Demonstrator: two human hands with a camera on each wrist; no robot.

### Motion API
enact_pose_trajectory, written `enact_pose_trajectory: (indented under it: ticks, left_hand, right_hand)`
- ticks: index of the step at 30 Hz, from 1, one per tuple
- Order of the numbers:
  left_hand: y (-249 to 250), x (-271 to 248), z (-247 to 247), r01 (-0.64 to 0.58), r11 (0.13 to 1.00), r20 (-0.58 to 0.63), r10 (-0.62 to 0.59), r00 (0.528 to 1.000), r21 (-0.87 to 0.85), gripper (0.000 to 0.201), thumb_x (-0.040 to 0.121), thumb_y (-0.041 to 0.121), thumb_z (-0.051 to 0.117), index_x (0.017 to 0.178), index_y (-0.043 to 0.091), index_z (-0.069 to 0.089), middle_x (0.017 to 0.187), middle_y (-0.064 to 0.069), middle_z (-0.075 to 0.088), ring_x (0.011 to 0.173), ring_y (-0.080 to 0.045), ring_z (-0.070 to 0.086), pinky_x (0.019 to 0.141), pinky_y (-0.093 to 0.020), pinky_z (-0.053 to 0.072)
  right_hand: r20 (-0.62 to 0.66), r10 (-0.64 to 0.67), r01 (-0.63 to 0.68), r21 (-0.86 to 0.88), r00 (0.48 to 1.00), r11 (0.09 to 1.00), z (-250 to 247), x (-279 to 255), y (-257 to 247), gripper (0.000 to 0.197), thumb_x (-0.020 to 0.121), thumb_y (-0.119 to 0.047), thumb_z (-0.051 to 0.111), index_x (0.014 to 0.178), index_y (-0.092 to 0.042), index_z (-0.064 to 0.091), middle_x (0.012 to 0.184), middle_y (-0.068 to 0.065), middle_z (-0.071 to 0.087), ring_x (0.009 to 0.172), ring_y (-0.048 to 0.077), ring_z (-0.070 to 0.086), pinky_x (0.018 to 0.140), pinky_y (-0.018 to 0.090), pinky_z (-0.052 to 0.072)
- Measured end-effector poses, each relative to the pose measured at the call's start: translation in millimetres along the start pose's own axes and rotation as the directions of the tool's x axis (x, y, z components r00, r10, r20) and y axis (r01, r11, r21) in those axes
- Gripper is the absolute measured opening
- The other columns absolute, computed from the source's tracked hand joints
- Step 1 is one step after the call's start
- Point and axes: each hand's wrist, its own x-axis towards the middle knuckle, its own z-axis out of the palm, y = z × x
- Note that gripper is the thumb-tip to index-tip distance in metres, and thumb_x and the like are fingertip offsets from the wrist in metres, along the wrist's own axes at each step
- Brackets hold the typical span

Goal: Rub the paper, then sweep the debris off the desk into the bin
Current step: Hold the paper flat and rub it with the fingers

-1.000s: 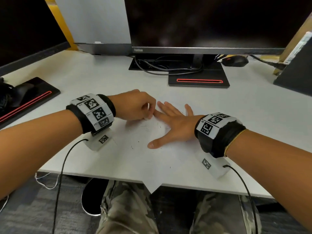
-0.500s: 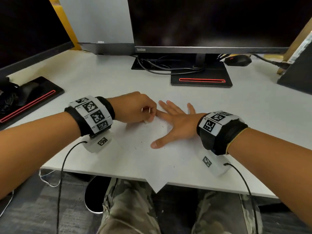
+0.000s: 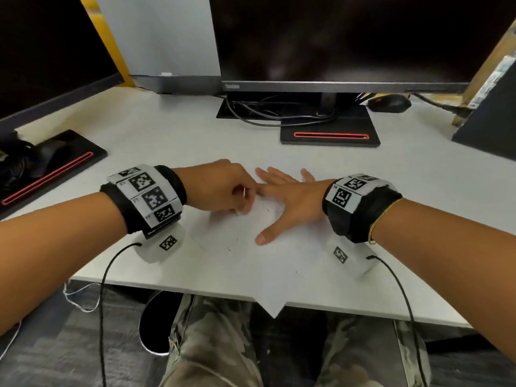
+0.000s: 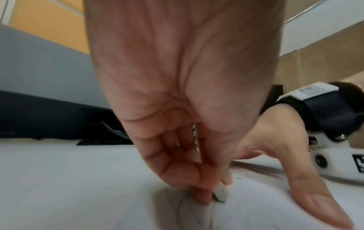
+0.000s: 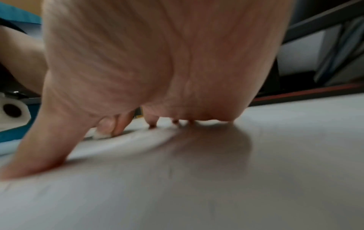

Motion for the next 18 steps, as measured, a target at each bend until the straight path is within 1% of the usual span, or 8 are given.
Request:
enact_pose_trajectory:
  ticks: [4, 6, 8, 10, 12, 13, 16, 18]
  left_hand:
    - [1.6, -7.2, -0.2, -0.008, 0.998, 0.096, 0.014, 0.995, -0.063, 0.009, 0.093, 0.022, 0.073, 0.089, 0.029, 0.076, 0.077, 0.005, 0.078, 0.072, -0.006, 0.071, 0.075, -0.020, 0.055]
    - [-2.2, -4.6, -4.0, 0.005, 0.998, -0.018, -0.006, 1.000, -0.056, 0.013, 0.092, 0.020, 0.072, 0.093, 0.032, 0.077, 0.083, 0.008, 0.078, 0.074, -0.002, 0.071, 0.075, -0.020, 0.054]
    - [-5.2, 0.1, -5.0, 0.033, 0.998, -0.112, -0.038, 0.993, -0.044, 0.016, 0.090, 0.017, 0.072, 0.093, 0.031, 0.077, 0.081, 0.009, 0.078, 0.071, 0.002, 0.069, 0.071, -0.018, 0.049]
    - [1.2, 2.9, 0.6, 0.016, 0.999, -0.058, -0.018, 0.998, -0.037, 0.014, 0.089, 0.017, 0.072, 0.091, 0.029, 0.078, 0.078, 0.009, 0.078, 0.069, 0.002, 0.067, 0.068, -0.014, 0.047]
    - [6.9, 5.7, 3.4, -0.001, 0.999, 0.024, 0.002, 1.000, -0.042, 0.013, 0.088, 0.017, 0.073, 0.091, 0.029, 0.079, 0.078, 0.008, 0.078, 0.068, 0.002, 0.067, 0.064, -0.009, 0.046]
    - [6.9, 8.9, 1.7, 0.006, 0.999, 0.016, -0.006, 1.000, -0.046, 0.014, 0.088, 0.017, 0.074, 0.091, 0.029, 0.080, 0.077, 0.008, 0.078, 0.067, 0.002, 0.067, 0.063, -0.007, 0.045]
    - [3.9, 19.6, -2.4, 0.046, 0.996, -0.140, -0.056, 0.988, -0.073, 0.010, 0.087, 0.018, 0.077, 0.089, 0.027, 0.079, 0.069, 0.014, 0.075, 0.063, 0.003, 0.067, 0.063, -0.008, 0.044]
    - [10.2, 21.0, 1.9, 0.016, 0.997, -0.089, -0.023, 0.996, -0.081, 0.009, 0.086, 0.017, 0.077, 0.088, 0.025, 0.079, 0.066, 0.017, 0.072, 0.062, 0.005, 0.064, 0.061, -0.007, 0.044]
  right_hand:
    - [-0.034, -0.011, 0.008, -0.104, 0.999, 0.995, -26.8, -11.0, 2.8, 0.092, 0.085, -0.063, 0.079, 0.162, -0.056, 0.028, 0.178, -0.015, -0.006, 0.164, 0.012, 0.002, 0.131, 0.056, 0.004]
    - [-0.097, -0.030, 0.015, -0.154, 0.995, 0.988, -27.4, -14.2, 5.4, 0.074, 0.095, -0.046, 0.076, 0.160, -0.047, 0.041, 0.178, -0.006, 0.010, 0.161, 0.020, 0.018, 0.129, 0.046, 0.019]
    - [-0.144, -0.053, 0.029, -0.167, 0.988, 0.985, -22.2, -18.9, 6.8, 0.065, 0.102, -0.038, 0.068, 0.162, -0.040, 0.041, 0.175, -0.002, 0.021, 0.158, 0.023, 0.027, 0.125, 0.037, 0.024]
    - [-0.113, -0.028, 0.015, -0.115, 0.993, 0.993, -10.0, -23.4, 6.3, 0.079, 0.101, -0.055, 0.064, 0.168, -0.037, 0.026, 0.178, -0.005, 0.011, 0.162, 0.021, 0.017, 0.130, 0.038, 0.017]
    - [-0.042, 0.011, -0.014, -0.067, 0.999, 0.998, 5.5, -24.4, 3.7, 0.114, 0.087, -0.084, 0.060, 0.171, -0.036, 0.000, 0.178, -0.013, -0.012, 0.163, 0.010, -0.008, 0.133, 0.045, -0.001]
    - [-0.024, 0.021, -0.022, -0.063, 0.999, 0.998, 12.2, -23.5, 3.2, 0.125, 0.080, -0.092, 0.057, 0.169, -0.037, -0.011, 0.175, -0.016, -0.021, 0.160, 0.004, -0.019, 0.132, 0.048, -0.009]
    - [-0.026, 0.029, -0.030, -0.023, 0.999, 0.999, 23.9, -19.3, 6.0, 0.136, 0.073, -0.099, 0.056, 0.165, -0.039, -0.023, 0.171, -0.020, -0.032, 0.153, -0.003, -0.033, 0.128, 0.050, -0.021]
    - [-0.031, 0.013, -0.013, 0.000, 0.999, 1.000, 25.2, -18.6, 7.7, 0.136, 0.071, -0.099, 0.057, 0.164, -0.041, -0.024, 0.170, -0.021, -0.032, 0.152, -0.003, -0.035, 0.126, 0.051, -0.024]
